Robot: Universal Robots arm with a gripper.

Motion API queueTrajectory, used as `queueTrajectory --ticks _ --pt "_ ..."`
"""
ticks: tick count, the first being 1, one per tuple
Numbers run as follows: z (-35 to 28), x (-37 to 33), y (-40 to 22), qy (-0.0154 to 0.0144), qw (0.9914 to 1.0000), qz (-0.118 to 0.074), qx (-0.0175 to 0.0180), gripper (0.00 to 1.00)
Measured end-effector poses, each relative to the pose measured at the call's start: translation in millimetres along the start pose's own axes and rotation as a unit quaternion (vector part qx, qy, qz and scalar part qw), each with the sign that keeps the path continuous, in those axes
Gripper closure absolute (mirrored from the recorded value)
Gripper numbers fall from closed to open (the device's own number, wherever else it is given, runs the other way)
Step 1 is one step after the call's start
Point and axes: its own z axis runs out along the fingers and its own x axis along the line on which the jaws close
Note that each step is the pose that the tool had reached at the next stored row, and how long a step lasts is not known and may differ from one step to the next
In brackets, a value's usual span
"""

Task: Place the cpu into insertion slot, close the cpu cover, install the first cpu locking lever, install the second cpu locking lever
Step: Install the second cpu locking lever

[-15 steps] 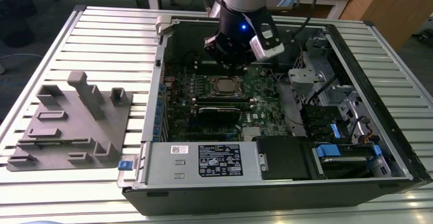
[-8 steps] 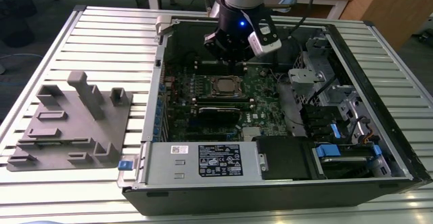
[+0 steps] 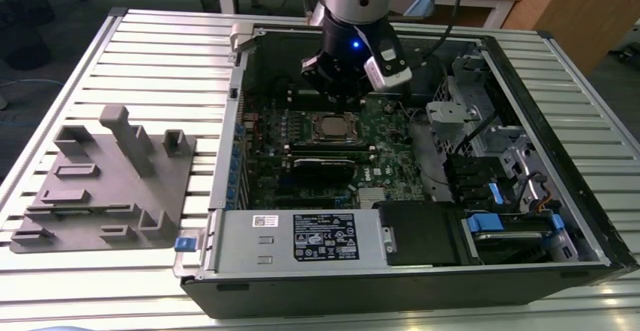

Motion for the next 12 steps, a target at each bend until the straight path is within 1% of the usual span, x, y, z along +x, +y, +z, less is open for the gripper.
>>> queueTrajectory --ticks 3,5,8,12 --pt "4.5 0.2 0.1 -0.0001 1.00000 0.000 0.0001 0.89" --pt "5.7 0.2 1.6 0.0000 1.00000 0.000 0.0002 0.89" --pt "7.8 0.3 6.7 0.0000 1.00000 0.000 0.0000 0.89" --pt "10.5 0.5 16.4 0.0000 1.00000 0.000 0.0001 0.89"
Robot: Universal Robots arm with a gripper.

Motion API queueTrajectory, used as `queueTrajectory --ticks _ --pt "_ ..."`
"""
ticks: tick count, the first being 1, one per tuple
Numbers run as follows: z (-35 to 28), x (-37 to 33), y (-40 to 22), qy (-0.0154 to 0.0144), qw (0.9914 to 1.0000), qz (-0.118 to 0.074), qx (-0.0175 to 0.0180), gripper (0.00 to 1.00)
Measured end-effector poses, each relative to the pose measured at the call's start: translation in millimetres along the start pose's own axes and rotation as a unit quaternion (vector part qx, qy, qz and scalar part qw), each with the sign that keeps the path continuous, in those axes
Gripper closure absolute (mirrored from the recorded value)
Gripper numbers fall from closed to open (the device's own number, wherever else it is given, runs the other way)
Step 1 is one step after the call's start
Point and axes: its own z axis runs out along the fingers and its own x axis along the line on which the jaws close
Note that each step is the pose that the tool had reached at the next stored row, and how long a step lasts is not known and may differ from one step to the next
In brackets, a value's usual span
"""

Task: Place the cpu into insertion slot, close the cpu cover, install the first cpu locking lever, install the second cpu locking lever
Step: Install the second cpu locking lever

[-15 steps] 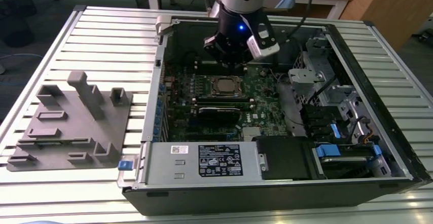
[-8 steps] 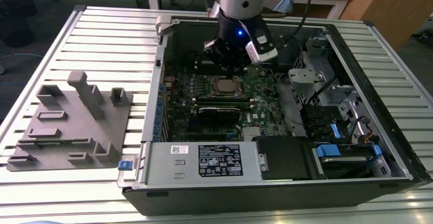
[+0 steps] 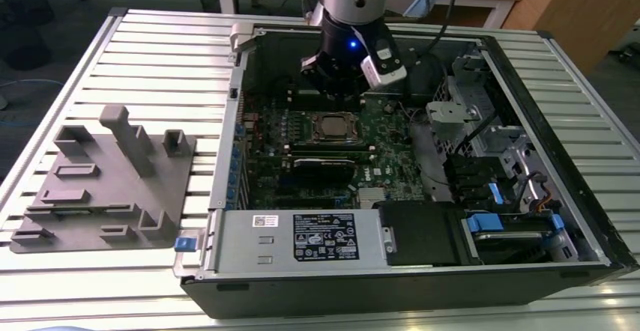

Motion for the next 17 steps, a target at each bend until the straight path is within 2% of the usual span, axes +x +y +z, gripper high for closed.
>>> queueTrajectory --ticks 8,12,13,14,17 --pt "13.1 0.4 4.4 0.0000 1.00000 0.000 0.0001 0.89" --pt "18.6 0.9 10.9 0.0000 1.00000 0.000 0.0010 0.89" --pt "19.9 1.0 12.0 0.0000 1.00000 0.000 0.0020 0.89" --pt "21.0 1.0 12.5 -0.0001 0.99999 0.000 0.0047 0.89" --pt "23.4 1.1 13.3 -0.0003 0.99990 0.000 0.0144 0.89"
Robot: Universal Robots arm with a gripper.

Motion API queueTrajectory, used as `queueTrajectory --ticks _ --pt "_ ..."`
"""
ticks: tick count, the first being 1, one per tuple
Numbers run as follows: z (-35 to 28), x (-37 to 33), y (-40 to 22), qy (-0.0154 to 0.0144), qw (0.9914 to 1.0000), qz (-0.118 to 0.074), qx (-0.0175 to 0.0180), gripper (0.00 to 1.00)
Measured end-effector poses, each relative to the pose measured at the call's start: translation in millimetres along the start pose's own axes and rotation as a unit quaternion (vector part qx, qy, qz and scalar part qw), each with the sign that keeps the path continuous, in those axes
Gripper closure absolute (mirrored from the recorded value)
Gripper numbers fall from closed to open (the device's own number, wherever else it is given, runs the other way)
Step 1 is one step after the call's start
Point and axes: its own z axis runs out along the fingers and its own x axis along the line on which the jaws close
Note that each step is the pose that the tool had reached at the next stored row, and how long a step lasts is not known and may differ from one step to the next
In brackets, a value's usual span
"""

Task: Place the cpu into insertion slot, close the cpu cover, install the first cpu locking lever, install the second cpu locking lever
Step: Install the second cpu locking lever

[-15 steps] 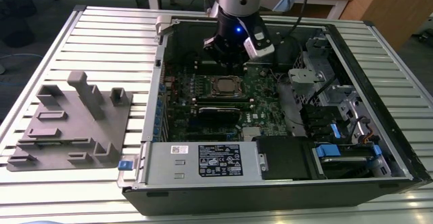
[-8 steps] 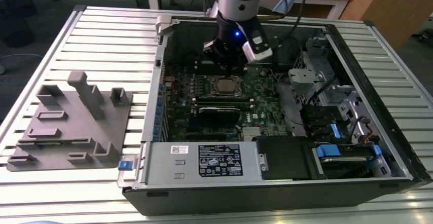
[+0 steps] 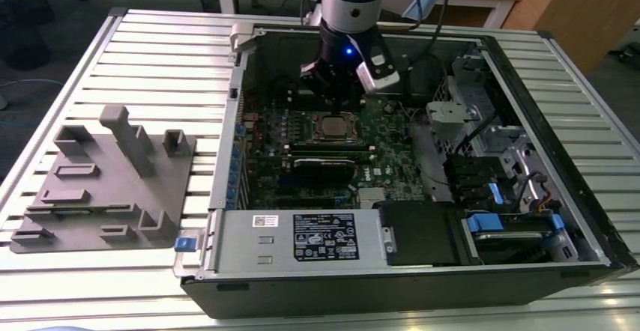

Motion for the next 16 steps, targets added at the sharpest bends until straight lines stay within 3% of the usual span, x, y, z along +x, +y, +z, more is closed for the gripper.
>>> queueTrajectory --ticks 4,16 --pt "4.2 0.1 1.3 0.0000 1.00000 0.000 0.0005 0.89" --pt "7.2 0.2 1.5 0.0000 1.00000 0.000 0.0006 0.89"
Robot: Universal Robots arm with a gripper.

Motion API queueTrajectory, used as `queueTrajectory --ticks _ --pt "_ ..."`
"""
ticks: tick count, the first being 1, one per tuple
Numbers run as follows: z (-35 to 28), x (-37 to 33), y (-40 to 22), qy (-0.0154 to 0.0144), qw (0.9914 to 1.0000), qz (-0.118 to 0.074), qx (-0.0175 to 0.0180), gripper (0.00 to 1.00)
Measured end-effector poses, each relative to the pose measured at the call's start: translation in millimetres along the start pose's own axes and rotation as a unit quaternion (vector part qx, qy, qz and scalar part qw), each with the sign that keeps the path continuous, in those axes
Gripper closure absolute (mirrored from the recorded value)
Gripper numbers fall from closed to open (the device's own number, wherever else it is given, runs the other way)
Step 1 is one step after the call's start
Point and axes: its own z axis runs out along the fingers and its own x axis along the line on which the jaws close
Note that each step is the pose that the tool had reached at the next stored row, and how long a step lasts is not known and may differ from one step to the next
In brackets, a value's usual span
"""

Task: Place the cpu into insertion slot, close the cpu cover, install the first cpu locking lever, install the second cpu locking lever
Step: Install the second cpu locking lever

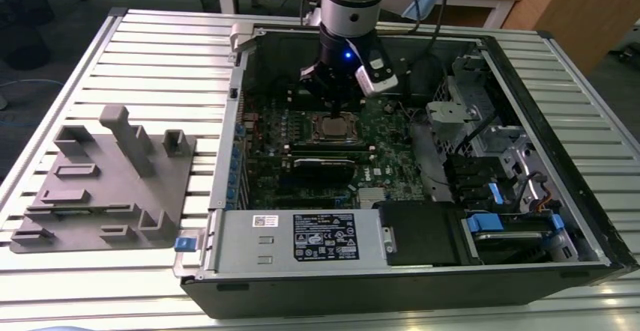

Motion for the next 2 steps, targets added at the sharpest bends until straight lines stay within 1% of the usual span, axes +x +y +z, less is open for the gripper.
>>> queueTrajectory --ticks 2 --pt "0.1 0.0 0.0 0.0000 1.00000 0.000 0.0000 0.89"
